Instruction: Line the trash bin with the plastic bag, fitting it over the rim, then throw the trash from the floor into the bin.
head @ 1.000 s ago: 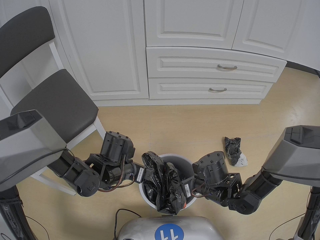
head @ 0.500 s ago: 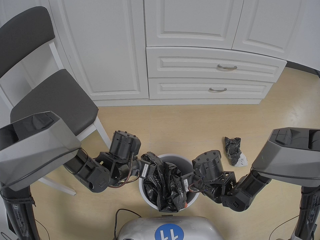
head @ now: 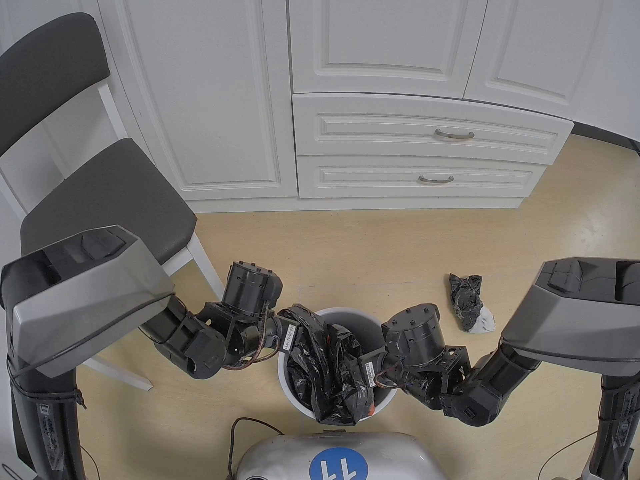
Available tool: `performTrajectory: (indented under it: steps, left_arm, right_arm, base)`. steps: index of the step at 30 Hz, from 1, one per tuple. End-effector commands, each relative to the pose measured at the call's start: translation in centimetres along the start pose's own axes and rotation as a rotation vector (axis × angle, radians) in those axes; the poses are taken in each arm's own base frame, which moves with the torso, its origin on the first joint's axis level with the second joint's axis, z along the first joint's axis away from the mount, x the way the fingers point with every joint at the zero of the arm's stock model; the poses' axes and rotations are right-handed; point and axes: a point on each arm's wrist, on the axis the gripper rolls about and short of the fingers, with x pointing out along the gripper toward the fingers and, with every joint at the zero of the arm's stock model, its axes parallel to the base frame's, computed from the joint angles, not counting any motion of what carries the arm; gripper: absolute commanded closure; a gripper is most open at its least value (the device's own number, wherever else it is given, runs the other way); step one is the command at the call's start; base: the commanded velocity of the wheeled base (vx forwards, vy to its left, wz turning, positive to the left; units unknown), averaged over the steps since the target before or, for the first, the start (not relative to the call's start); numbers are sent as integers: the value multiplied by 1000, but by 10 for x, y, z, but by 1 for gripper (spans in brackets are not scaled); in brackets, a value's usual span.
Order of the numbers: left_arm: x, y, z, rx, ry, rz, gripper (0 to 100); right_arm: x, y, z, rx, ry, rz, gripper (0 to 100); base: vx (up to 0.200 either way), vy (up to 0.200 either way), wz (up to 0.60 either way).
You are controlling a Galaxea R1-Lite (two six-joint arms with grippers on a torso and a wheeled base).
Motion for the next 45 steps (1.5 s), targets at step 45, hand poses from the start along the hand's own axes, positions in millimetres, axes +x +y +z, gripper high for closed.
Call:
performTrajectory:
  steps: [45]
  left_arm:
    - [-45, 18, -75, -33, 129, 23, 100]
  right_arm:
    - [-17, -80, -54, -243, 225, -180, 100]
  base:
    - [0, 0, 0]
